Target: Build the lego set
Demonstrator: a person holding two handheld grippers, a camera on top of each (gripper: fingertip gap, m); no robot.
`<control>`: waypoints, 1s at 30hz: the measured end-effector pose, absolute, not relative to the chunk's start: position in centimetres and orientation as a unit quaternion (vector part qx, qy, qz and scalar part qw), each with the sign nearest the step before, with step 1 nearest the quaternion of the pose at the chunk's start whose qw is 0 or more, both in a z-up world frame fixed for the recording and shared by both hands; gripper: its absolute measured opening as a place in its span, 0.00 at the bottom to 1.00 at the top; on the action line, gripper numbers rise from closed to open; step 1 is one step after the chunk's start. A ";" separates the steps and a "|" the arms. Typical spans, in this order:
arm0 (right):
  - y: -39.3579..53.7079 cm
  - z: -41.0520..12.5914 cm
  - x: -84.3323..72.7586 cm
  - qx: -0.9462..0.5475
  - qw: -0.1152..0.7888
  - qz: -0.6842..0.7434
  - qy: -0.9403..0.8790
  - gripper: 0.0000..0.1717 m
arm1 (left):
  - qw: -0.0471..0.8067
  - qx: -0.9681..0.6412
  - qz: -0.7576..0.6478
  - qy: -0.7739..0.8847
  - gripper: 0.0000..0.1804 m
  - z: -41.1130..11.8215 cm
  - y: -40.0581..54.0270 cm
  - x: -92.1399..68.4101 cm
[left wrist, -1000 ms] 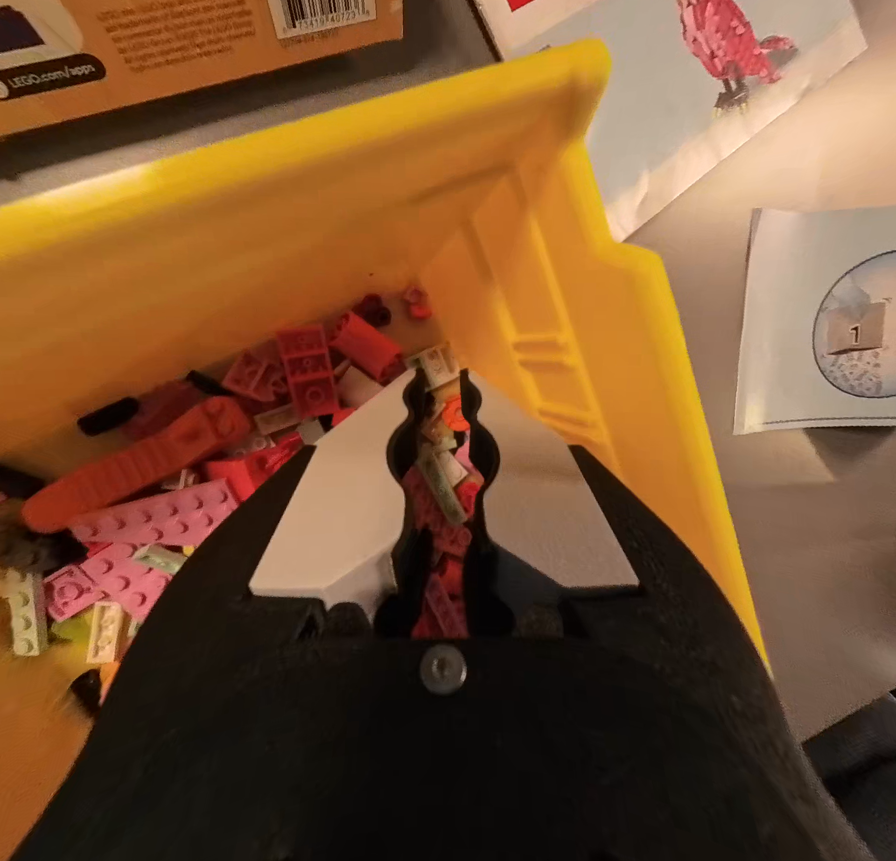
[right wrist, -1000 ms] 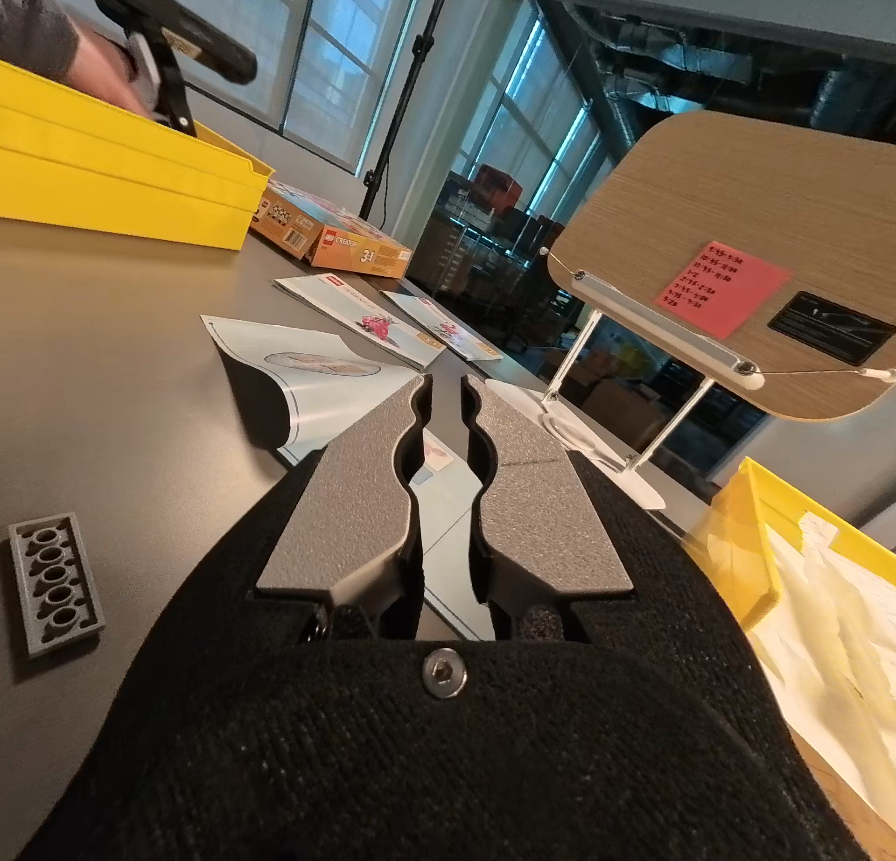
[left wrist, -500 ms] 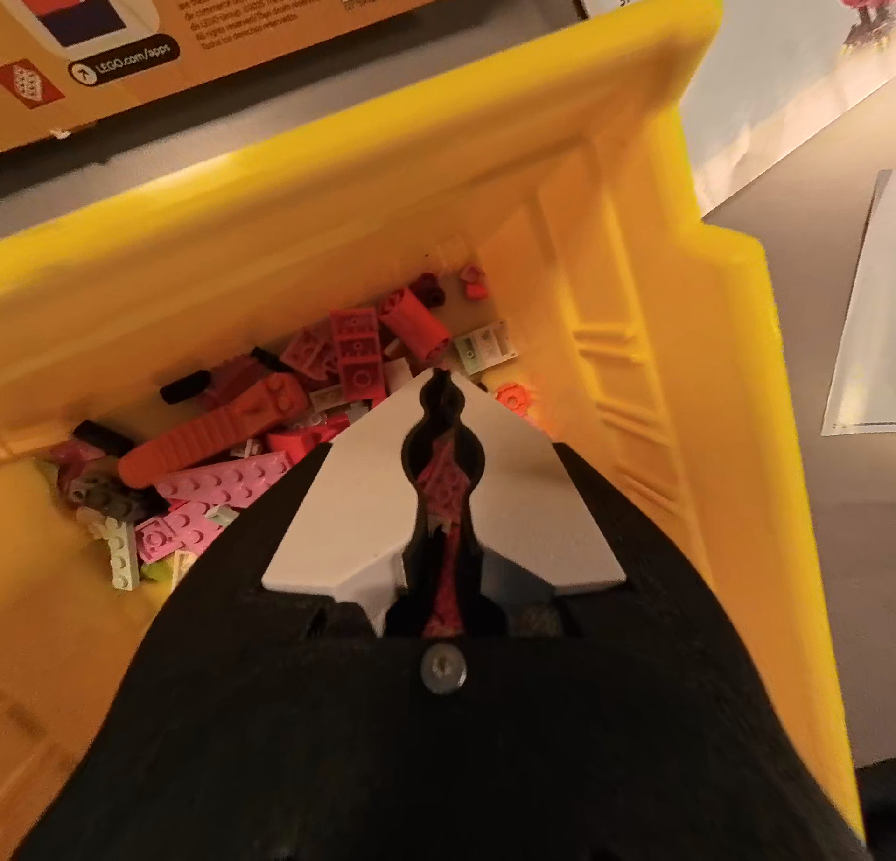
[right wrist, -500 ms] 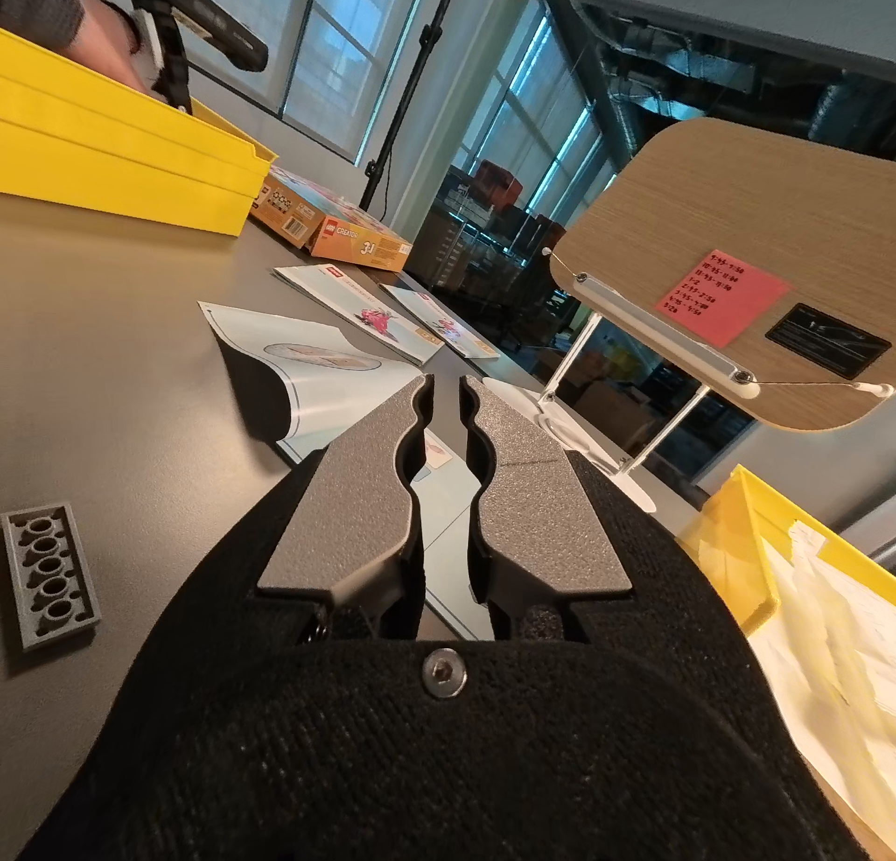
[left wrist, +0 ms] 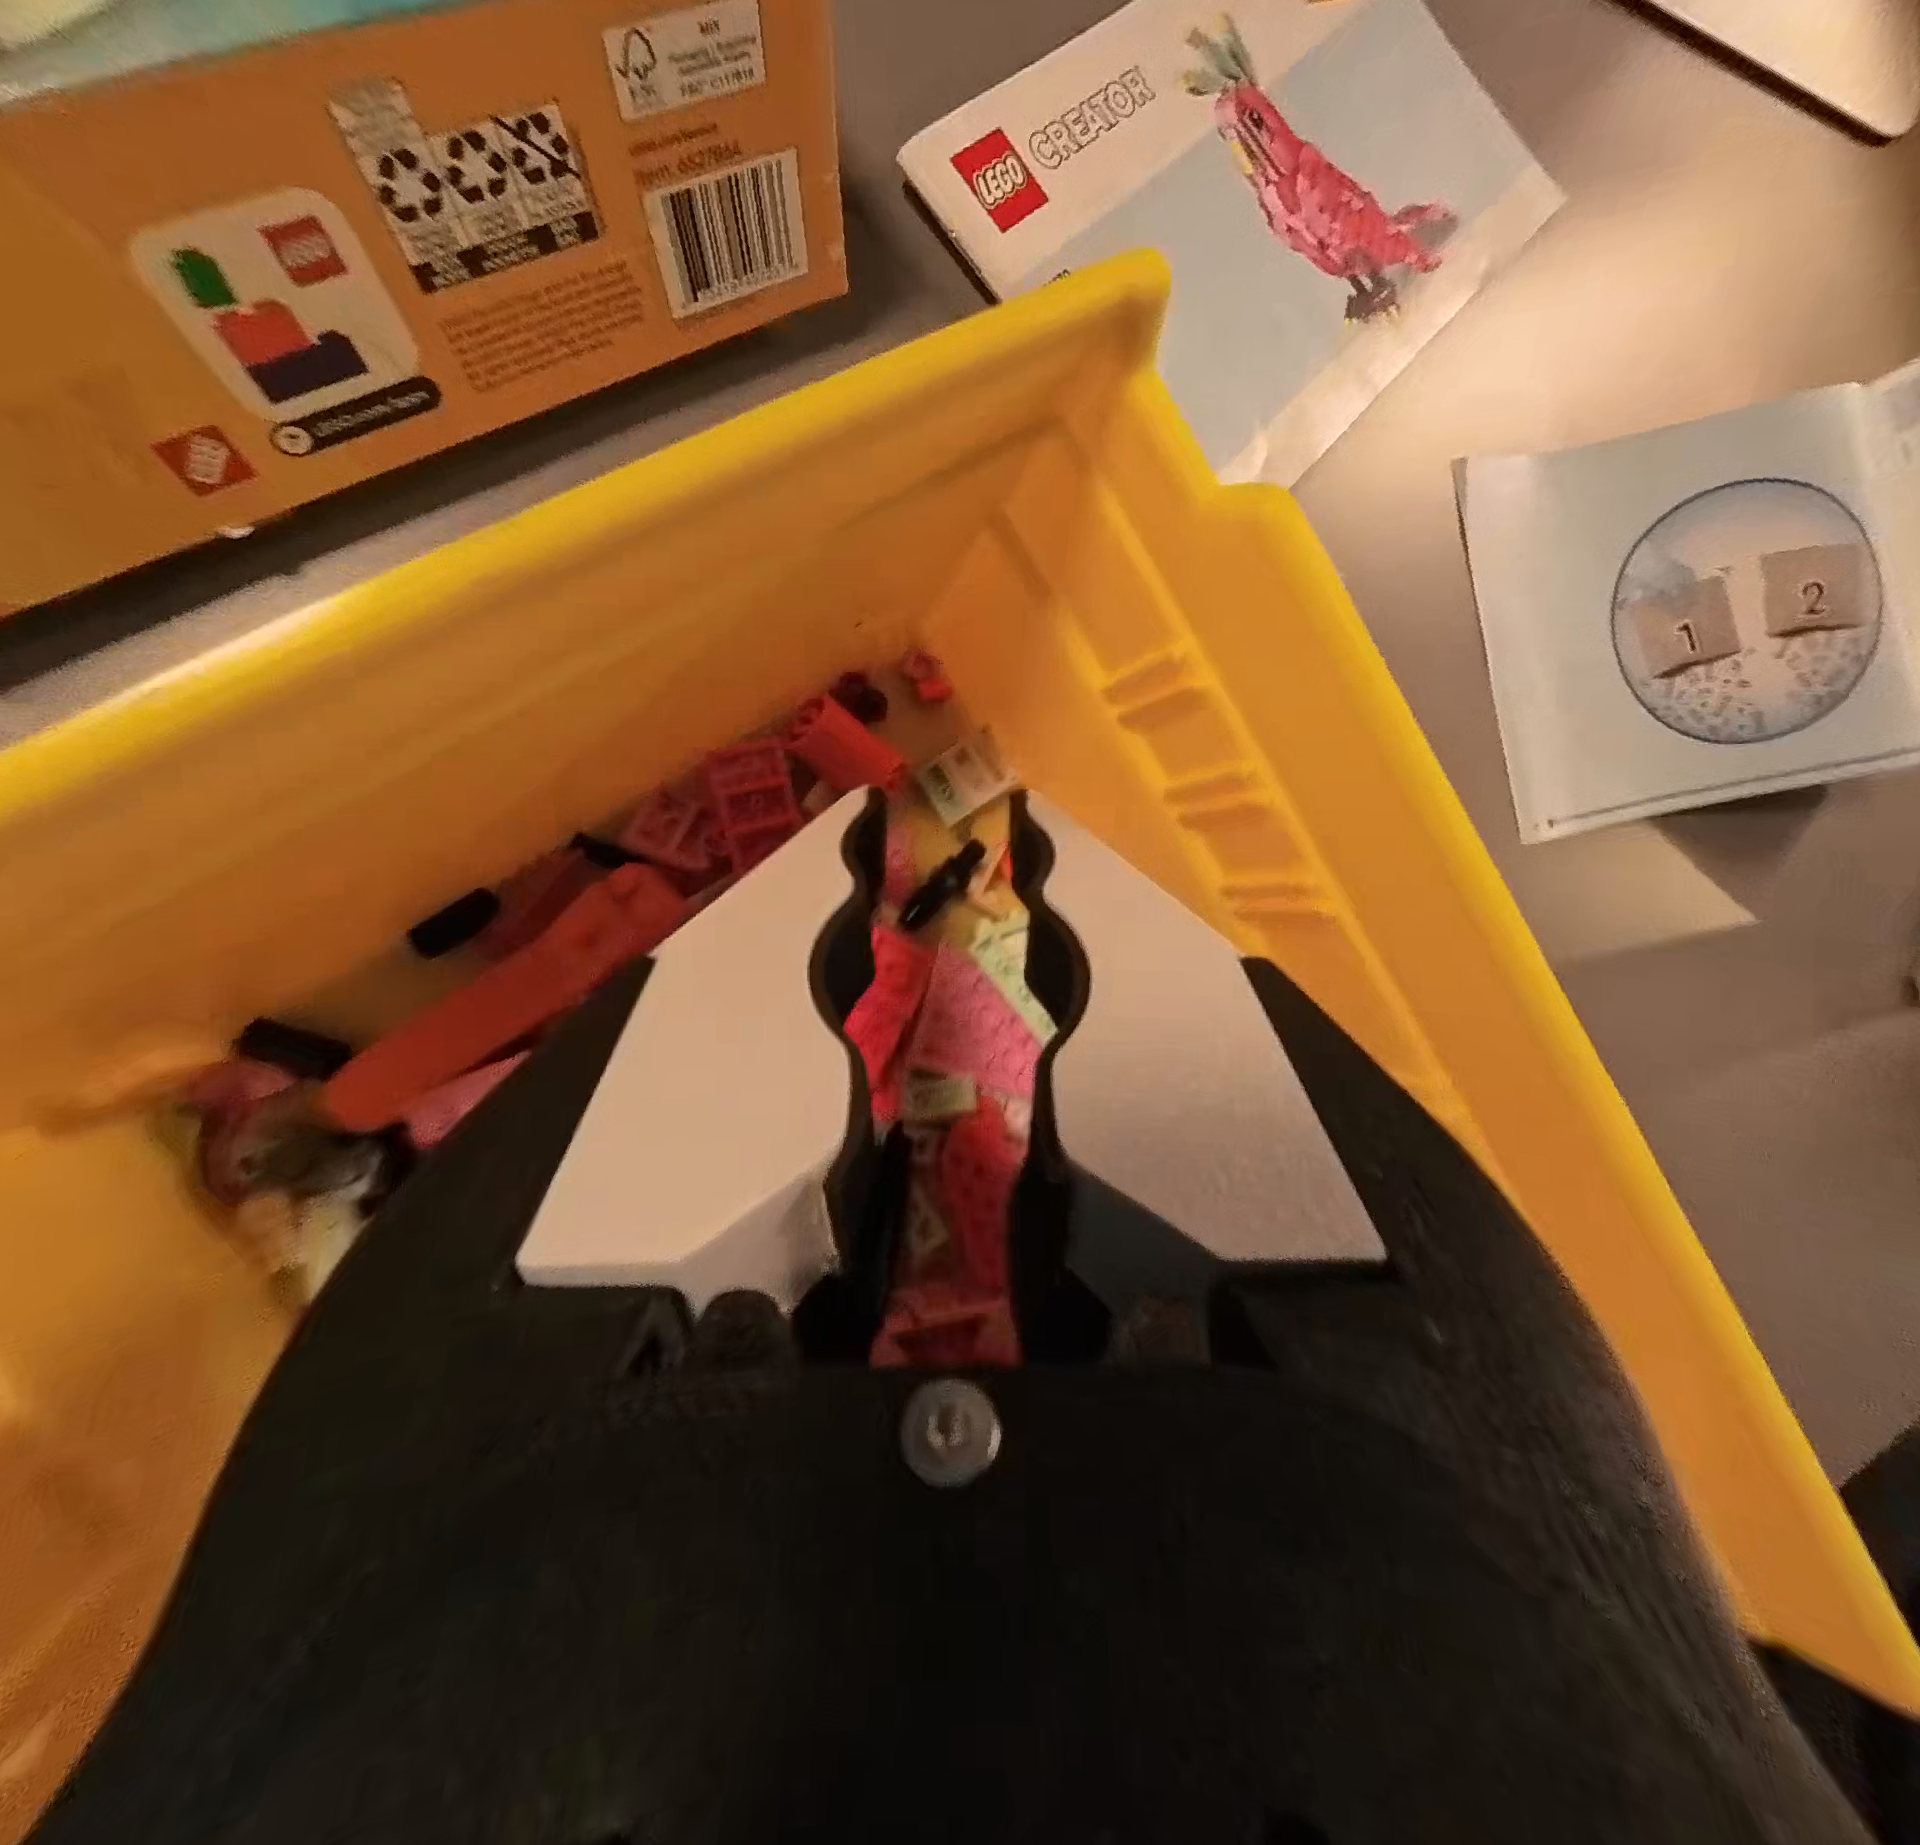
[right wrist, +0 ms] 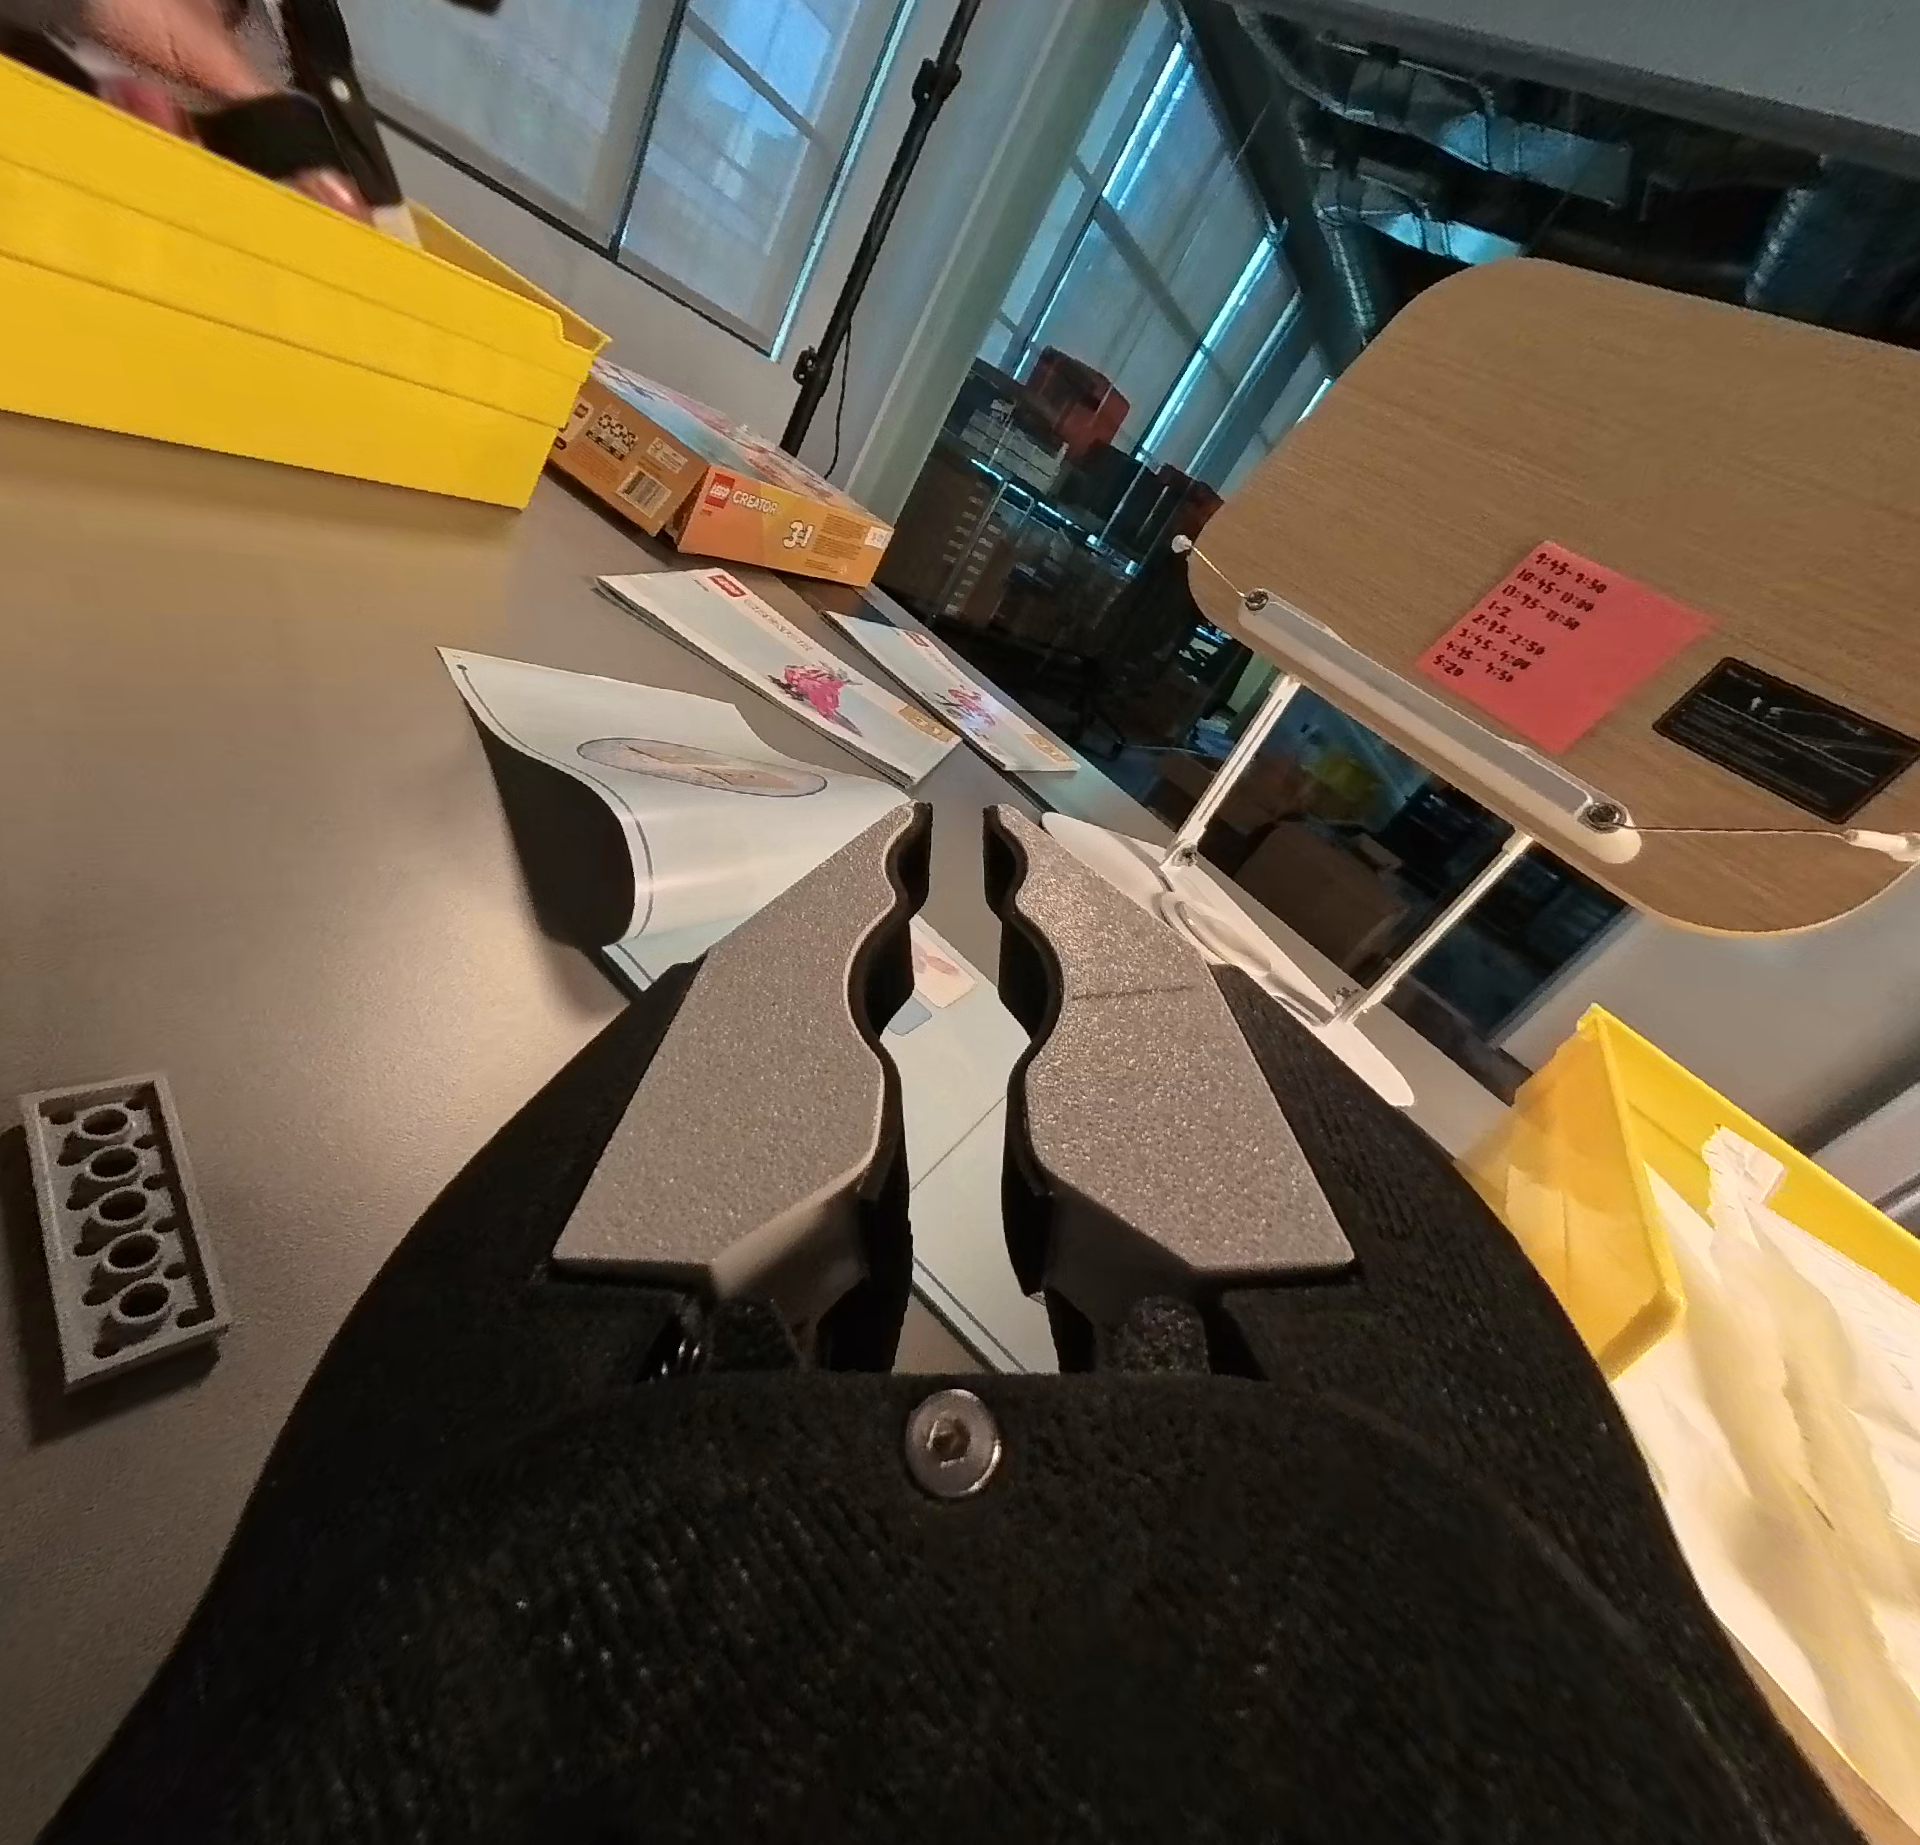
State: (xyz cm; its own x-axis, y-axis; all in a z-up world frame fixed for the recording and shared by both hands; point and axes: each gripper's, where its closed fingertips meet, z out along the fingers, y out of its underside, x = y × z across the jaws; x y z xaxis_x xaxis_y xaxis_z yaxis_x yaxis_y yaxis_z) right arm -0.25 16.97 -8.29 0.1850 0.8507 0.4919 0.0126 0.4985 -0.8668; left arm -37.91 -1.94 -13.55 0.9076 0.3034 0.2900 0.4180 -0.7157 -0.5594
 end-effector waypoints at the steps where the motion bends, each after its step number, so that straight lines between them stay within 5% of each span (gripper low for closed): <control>1: 16.9 -8.3 -0.3 -0.389 0.664 0.316 -0.556 0.04 | 0.318 -0.926 -0.081 -0.188 0.13 -13.1 -2.7 -38.2; 8: 16.8 -8.3 -0.3 -0.387 0.661 0.320 -0.557 0.04 | 0.144 -0.948 0.044 -0.281 0.13 -12.7 -11.7 -42.2; 18: 16.7 -8.3 -0.3 -0.386 0.661 0.321 -0.558 0.04 | 0.155 -0.921 -0.052 -0.352 0.10 -15.8 -10.5 -41.3; 30: 16.7 -8.2 -0.3 -0.387 0.659 0.327 -0.556 0.04 | 0.131 -0.920 0.006 -0.369 0.08 -17.2 -10.2 -42.8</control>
